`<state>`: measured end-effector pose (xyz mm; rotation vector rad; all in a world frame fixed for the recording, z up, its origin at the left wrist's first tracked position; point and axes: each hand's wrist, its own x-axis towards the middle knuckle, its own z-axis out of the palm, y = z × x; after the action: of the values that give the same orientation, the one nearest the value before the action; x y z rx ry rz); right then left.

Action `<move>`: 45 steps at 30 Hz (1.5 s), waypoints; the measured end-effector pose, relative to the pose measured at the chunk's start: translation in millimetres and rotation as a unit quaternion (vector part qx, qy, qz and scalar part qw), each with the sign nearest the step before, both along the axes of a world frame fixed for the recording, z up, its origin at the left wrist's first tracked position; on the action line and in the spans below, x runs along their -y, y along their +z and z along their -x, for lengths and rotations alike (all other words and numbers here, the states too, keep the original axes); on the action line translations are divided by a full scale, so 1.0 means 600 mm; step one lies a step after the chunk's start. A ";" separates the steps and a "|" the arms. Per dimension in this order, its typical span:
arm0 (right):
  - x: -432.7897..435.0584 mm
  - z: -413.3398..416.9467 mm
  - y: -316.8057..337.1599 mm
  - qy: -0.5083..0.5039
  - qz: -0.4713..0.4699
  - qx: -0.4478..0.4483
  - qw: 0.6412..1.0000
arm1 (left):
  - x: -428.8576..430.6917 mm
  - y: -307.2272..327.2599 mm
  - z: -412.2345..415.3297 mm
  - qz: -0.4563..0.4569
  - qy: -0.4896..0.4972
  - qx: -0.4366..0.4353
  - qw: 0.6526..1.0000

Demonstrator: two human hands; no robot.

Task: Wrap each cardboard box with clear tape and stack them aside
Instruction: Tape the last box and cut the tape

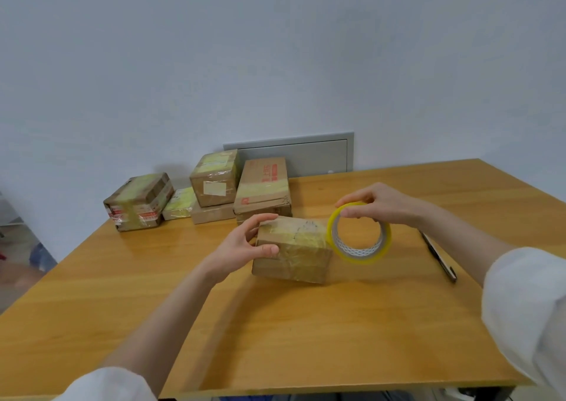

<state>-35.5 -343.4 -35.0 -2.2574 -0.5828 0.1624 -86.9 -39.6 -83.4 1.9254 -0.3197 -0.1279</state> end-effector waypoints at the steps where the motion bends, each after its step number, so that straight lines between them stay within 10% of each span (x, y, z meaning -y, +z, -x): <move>1: -0.001 -0.003 0.005 0.007 0.010 0.001 1.000 | 0.000 0.000 0.001 -0.005 -0.001 0.002 1.000; 17: -0.030 -0.030 -0.030 0.028 0.114 -0.038 0.992 | -0.034 -0.006 0.000 -0.149 -0.034 0.011 0.988; 22: -0.057 -0.038 -0.032 0.021 0.178 -0.032 0.983 | 0.020 -0.002 0.005 -0.527 0.042 0.153 0.835; 28: -0.075 -0.036 -0.030 0.022 0.223 -0.021 0.974 | 0.129 -0.018 0.013 -0.593 0.084 0.111 0.793; 42: -0.073 -0.027 -0.029 0.018 0.218 -0.014 0.976 | 0.148 -0.011 -0.007 -0.577 -0.007 0.113 0.809; 45: -0.068 -0.015 -0.033 0.007 0.234 0.023 0.972 | 0.144 0.011 -0.010 -0.477 -0.018 0.066 0.877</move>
<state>-26.2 -302.7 -54.9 -2.7190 -0.6358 0.2801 -81.1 -125.9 -76.7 2.9213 -0.4302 -0.2041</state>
